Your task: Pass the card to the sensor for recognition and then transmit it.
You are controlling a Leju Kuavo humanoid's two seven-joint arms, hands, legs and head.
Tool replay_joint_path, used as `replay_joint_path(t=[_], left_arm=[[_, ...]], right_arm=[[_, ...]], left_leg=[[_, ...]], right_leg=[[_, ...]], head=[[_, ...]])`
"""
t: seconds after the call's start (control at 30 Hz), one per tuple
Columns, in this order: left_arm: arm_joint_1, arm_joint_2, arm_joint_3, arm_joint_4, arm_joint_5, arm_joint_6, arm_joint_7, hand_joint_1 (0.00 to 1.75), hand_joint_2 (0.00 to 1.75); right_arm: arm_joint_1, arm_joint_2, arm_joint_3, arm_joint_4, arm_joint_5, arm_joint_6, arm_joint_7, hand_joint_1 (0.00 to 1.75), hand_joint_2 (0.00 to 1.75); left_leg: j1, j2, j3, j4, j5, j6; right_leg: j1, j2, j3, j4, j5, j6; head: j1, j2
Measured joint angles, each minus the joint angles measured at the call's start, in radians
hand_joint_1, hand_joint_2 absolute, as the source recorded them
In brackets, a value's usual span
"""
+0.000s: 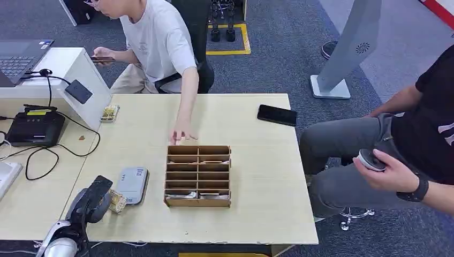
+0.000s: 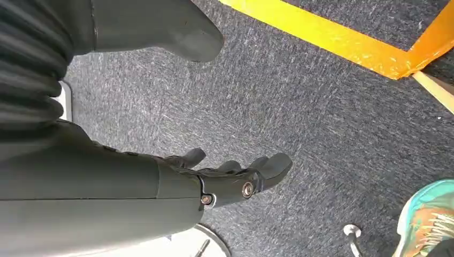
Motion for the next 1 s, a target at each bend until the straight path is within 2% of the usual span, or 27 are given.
replay_joint_path(t=[0.27,0.3,0.33,0.37,0.4,0.43,0.53,1.0], left_arm=[[-0.001,-0.002,0.000,0.000,0.008,0.005,-0.010,1.75,1.75],[-0.004,-0.014,0.010,-0.005,0.055,0.025,-0.052,1.75,1.75],[-0.013,-0.030,0.026,-0.025,0.161,0.071,-0.145,1.75,1.75],[-0.030,-0.038,0.030,-0.048,0.259,0.103,-0.213,1.75,1.75],[-0.058,-0.042,0.031,-0.079,0.353,0.134,-0.256,1.75,1.75],[-0.087,-0.042,0.031,-0.102,0.392,0.151,-0.252,1.75,1.75],[-0.123,-0.043,0.031,-0.140,0.409,0.168,-0.245,1.75,1.75],[-0.138,-0.048,0.031,-0.167,0.428,0.180,-0.269,1.75,1.75]], right_arm=[[0.000,0.000,0.000,0.000,0.000,0.000,0.000,0.00,1.75],[0.000,0.000,0.000,0.000,0.001,0.000,-0.001,0.00,1.75],[0.001,0.000,0.000,-0.001,0.002,-0.002,-0.002,0.00,1.75],[0.001,0.000,0.001,-0.002,0.002,-0.003,-0.002,0.00,1.75],[0.000,0.000,0.001,-0.004,0.002,-0.006,-0.002,0.00,1.75],[-0.001,0.000,0.002,-0.006,0.002,-0.007,-0.001,0.00,1.75],[0.000,0.000,0.005,-0.011,0.002,-0.009,0.000,0.00,1.75],[0.000,0.000,0.023,-0.018,0.001,-0.013,0.000,0.00,1.75]], left_leg=[[0.000,0.000,0.001,0.000,0.000,0.000],[0.000,0.000,0.000,0.000,0.000,0.000],[0.000,0.000,0.000,0.001,0.001,0.001],[0.001,-0.002,-0.002,0.001,0.002,0.001],[0.001,-0.002,-0.003,0.001,0.003,0.001],[0.000,-0.003,-0.003,0.001,0.003,0.001],[0.000,-0.001,-0.001,0.001,0.003,0.001],[0.000,0.000,-0.001,0.001,0.003,0.001]], right_leg=[[0.000,0.000,0.000,0.000,0.000,0.000],[0.000,0.000,-0.001,0.000,0.000,0.000],[0.000,0.000,-0.001,0.000,0.000,0.000],[0.001,-0.002,-0.002,0.000,0.001,0.000],[0.001,-0.003,-0.001,0.000,0.002,0.000],[0.000,-0.004,-0.001,0.000,0.002,0.000],[0.000,-0.002,-0.001,0.000,0.002,0.000],[0.000,-0.001,-0.002,0.000,0.002,0.000]], head=[[0.000,0.000],[0.000,0.000],[0.000,0.000],[0.000,0.000],[0.001,0.000],[0.000,0.000],[0.000,0.000],[0.000,0.000]])
